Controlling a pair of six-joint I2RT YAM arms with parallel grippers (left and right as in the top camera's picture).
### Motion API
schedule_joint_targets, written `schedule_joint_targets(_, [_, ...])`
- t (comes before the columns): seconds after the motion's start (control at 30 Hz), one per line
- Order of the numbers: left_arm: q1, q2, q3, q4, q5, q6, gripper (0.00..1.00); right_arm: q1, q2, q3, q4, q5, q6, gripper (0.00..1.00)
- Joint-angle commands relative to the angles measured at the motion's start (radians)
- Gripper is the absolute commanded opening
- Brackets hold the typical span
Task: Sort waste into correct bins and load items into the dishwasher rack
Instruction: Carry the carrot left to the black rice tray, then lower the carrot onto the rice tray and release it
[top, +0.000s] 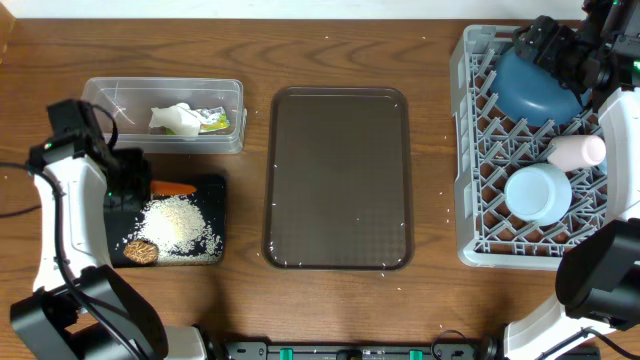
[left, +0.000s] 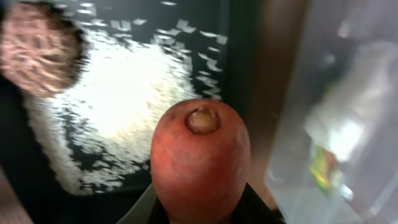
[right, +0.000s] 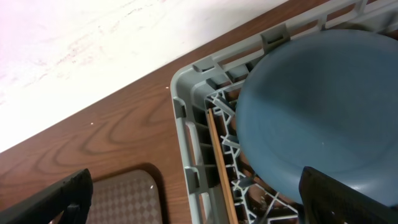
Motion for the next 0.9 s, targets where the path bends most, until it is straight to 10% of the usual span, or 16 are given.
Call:
schedule_joint_targets(0.0, [0.022, 0.015, -0.044, -0.006, -0.022, 0.021, 0.16, -0.017, -0.004, 0.0, 0.0, -0.007, 0.006, 0.99])
schedule_joint_targets(0.37, [0.026, 0.129, -0.06, 0.002, -0.038, 0.037, 0.17, -0.017, -0.004, 0.0, 0.0, -0.007, 0.006, 0.99])
schedule_joint_targets(0.6, [0.026, 0.17, -0.06, 0.002, -0.039, 0.036, 0.35, -0.017, -0.004, 0.0, 0.0, -0.007, 0.006, 0.99])
schedule_joint_targets(0.73, [0.026, 0.17, -0.06, 0.001, -0.049, 0.037, 0.65, -0.017, -0.004, 0.0, 0.0, -0.007, 0.006, 0.99])
schedule_joint_targets(0.87, [0.026, 0.17, -0.06, 0.001, -0.067, 0.048, 0.68, -0.017, -0.004, 0.0, 0.0, -0.007, 0.006, 0.99])
